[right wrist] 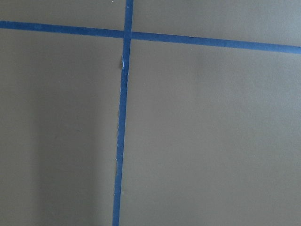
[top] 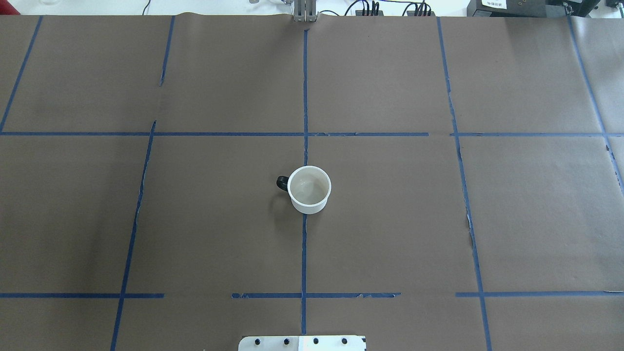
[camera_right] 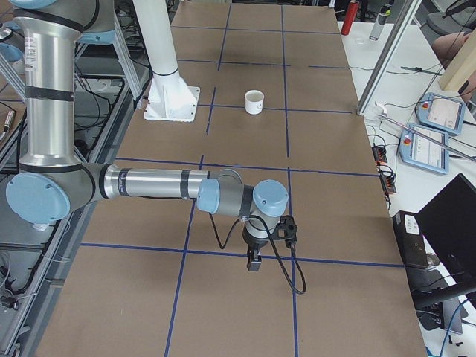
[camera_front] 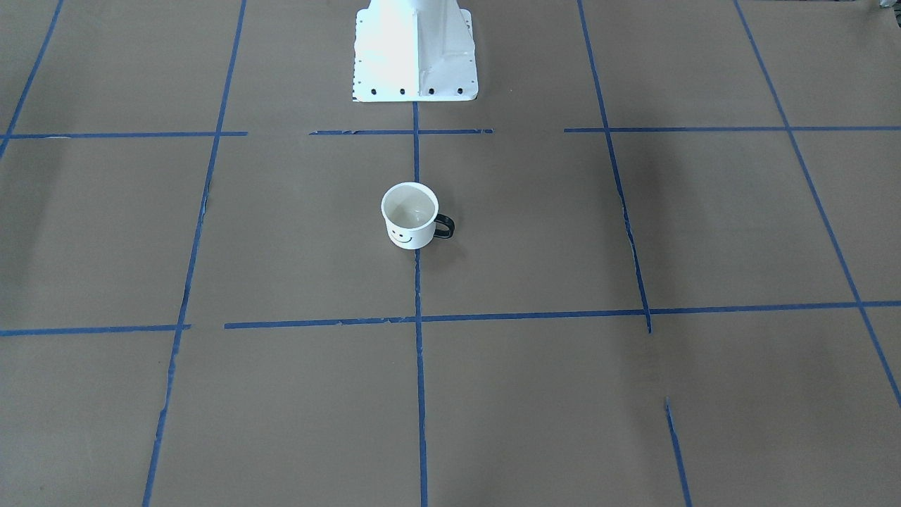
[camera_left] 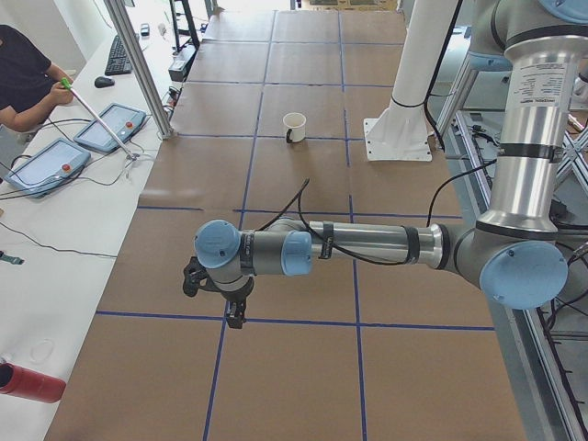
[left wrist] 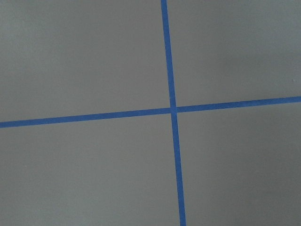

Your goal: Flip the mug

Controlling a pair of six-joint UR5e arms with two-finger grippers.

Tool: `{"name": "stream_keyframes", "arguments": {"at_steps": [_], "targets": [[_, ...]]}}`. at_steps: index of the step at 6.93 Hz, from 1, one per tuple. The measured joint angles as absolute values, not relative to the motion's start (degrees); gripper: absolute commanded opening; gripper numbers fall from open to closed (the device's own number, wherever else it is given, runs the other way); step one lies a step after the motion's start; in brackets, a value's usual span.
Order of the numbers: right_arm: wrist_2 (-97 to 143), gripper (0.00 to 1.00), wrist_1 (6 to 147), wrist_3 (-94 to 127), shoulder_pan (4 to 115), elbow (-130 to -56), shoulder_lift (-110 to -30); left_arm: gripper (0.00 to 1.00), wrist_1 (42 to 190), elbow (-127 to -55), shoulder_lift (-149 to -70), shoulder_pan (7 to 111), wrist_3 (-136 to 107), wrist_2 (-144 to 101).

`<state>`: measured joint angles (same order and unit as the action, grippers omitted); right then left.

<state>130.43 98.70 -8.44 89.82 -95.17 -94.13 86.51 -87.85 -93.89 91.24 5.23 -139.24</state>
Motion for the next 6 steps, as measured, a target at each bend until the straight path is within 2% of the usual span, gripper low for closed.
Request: {"name": "stream_keyframes", "arguments": {"at_steps": [6], "targets": [[130.43,1.0,98.7,-8.44,89.82,-95.18,-94.16,1.0,86.42,-88.07,-95.29,91.23,4.78,-139.15]]}}
